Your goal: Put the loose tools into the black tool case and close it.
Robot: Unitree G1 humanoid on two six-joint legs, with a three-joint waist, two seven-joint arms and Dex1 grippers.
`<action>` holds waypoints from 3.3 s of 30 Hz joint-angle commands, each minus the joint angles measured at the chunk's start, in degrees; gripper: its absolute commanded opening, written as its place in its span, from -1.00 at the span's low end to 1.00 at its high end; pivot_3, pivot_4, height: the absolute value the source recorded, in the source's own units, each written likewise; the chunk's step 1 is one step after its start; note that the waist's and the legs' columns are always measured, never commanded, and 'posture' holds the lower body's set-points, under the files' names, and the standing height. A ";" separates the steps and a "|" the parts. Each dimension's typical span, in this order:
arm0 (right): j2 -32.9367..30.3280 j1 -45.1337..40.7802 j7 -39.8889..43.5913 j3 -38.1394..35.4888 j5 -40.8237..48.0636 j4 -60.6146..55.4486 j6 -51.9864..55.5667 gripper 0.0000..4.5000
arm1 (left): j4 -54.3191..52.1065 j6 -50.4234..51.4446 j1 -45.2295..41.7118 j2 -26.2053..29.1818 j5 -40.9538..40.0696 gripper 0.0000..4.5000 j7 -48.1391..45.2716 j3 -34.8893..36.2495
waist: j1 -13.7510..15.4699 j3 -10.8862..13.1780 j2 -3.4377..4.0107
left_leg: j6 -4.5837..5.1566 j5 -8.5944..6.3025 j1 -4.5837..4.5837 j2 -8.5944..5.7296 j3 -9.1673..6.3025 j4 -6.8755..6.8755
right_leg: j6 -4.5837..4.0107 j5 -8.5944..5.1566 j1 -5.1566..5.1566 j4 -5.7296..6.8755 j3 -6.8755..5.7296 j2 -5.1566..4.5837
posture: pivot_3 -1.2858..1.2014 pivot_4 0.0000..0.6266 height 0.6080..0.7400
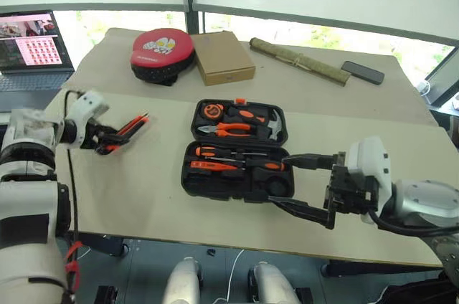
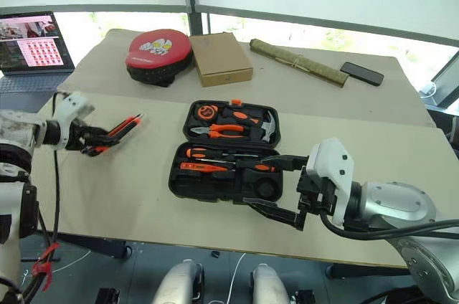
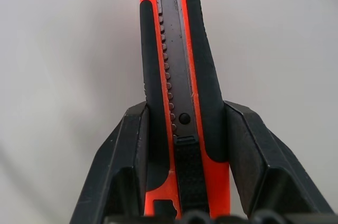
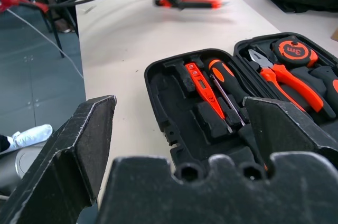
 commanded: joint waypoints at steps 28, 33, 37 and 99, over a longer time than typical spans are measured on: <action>-2.17 4.09 -9.90 -3.70 4.90 -3.53 3.35 1.00 | -59.09 17.27 13.66 -10.16 -0.91 -0.28 -2.12 -26.32 | -0.18 -0.03 0.11 | 0.04 0.00 0.13 -0.07 -0.07 0.08 | 0.07 0.00 0.11 0.03 0.22 0.09 | 0.03 -0.52 1.00; -2.25 3.75 -10.76 -2.63 4.58 -3.25 3.13 1.00 | -58.35 16.52 14.02 -9.84 -0.79 -0.28 -2.55 -26.74 | -0.20 -0.10 0.22 | 0.04 0.00 0.17 -0.07 -0.09 0.08 | 0.06 0.00 0.14 0.03 0.22 0.10 | 0.03 -0.52 1.00; -2.22 3.86 -10.29 -2.46 4.05 -2.69 2.56 1.00 | -60.00 18.26 14.16 -8.94 -2.36 0.28 -4.00 -25.76 | -0.26 -0.10 0.23 | 0.04 0.00 0.18 -0.07 -0.10 0.07 | 0.06 0.00 0.15 0.03 0.22 0.10 | 0.03 -0.52 1.00; -0.44 5.75 -6.96 -0.97 -0.29 -1.64 -0.43 1.00 | -49.89 3.25 17.24 -8.22 5.31 -0.96 -4.21 -31.14 | -0.43 -0.48 0.76 | 0.04 -0.02 1.16 -0.04 -0.14 -0.10 | 0.02 -0.11 1.13 -0.20 0.22 0.12 | 0.03 -0.52 1.00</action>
